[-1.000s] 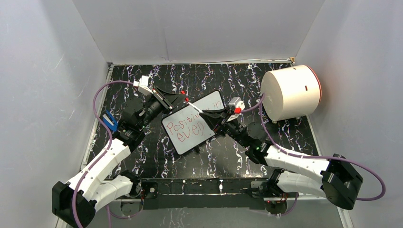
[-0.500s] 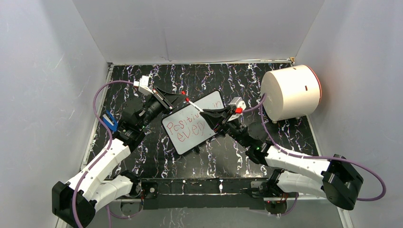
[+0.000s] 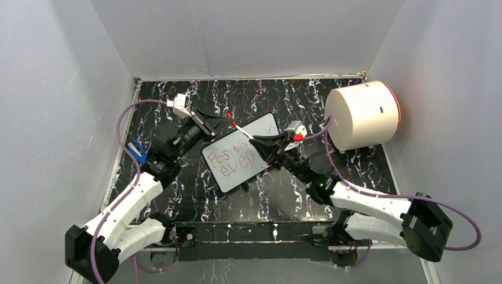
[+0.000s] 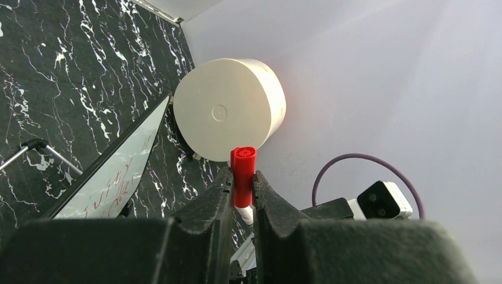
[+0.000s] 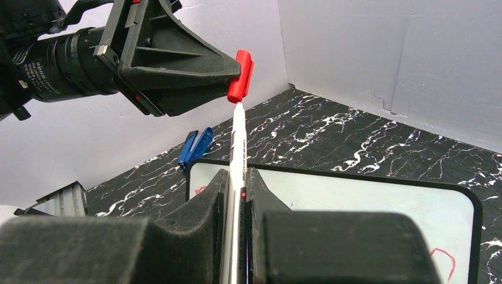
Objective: Write a sentence on the whiteboard
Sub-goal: Close the pen cap at the center of the board.
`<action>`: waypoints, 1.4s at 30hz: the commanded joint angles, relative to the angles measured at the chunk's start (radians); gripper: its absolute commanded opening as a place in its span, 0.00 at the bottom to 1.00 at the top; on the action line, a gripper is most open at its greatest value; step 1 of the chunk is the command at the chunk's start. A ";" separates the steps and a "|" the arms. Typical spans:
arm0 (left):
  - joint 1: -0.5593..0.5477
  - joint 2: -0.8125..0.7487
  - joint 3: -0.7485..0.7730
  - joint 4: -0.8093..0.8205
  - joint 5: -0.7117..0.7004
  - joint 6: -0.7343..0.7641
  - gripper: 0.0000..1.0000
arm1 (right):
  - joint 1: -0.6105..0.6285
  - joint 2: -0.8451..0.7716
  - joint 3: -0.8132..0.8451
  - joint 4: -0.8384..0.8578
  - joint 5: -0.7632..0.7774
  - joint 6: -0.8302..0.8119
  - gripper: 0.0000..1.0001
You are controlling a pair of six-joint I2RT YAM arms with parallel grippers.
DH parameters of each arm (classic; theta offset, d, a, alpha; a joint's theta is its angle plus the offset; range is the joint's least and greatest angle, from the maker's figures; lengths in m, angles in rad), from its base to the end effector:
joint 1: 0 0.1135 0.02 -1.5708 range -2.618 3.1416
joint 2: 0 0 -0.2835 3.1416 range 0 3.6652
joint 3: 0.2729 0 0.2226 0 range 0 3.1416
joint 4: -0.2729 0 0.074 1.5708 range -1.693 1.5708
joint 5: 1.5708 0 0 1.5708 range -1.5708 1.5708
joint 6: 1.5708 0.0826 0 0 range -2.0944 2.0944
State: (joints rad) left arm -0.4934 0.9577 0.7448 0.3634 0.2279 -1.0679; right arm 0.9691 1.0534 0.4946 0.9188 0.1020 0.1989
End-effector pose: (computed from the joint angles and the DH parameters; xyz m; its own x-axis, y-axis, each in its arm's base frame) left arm 0.1953 -0.1262 0.3819 -0.5130 -0.6933 -0.5062 0.4329 0.3003 -0.8500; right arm 0.1425 0.1927 0.3521 0.0441 0.4115 -0.9104 -0.7904 0.5716 0.2201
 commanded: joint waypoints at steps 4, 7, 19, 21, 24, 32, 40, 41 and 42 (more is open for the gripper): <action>-0.007 0.001 0.006 0.030 -0.010 0.017 0.00 | 0.002 -0.016 0.031 0.074 0.001 -0.001 0.00; -0.007 0.007 0.007 0.029 0.000 0.017 0.00 | 0.003 -0.018 0.027 0.077 0.016 -0.001 0.00; -0.018 0.009 -0.015 0.067 0.012 -0.012 0.00 | 0.002 0.017 0.034 0.113 0.058 0.009 0.00; -0.021 0.011 -0.023 0.074 0.007 -0.025 0.00 | 0.002 0.024 0.033 0.131 0.067 0.020 0.00; -0.026 0.019 -0.037 0.102 0.004 -0.057 0.00 | 0.003 0.038 0.024 0.178 0.073 0.029 0.00; -0.087 0.049 -0.071 0.172 -0.056 -0.155 0.00 | 0.002 0.079 0.029 0.284 0.102 0.006 0.00; -0.201 0.095 -0.057 0.210 -0.127 -0.162 0.00 | 0.003 0.128 0.029 0.372 0.148 -0.036 0.00; -0.213 0.103 -0.056 0.212 -0.130 -0.159 0.00 | 0.002 0.134 0.029 0.383 0.151 -0.038 0.00; -0.227 0.108 -0.055 0.215 -0.133 -0.156 0.00 | 0.003 0.140 0.031 0.391 0.155 -0.041 0.00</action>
State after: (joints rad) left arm -0.6369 1.0416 0.6922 0.5694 0.0315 -1.2316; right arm 0.9707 1.1725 0.4946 1.1519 0.2153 0.1902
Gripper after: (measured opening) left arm 0.126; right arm 0.203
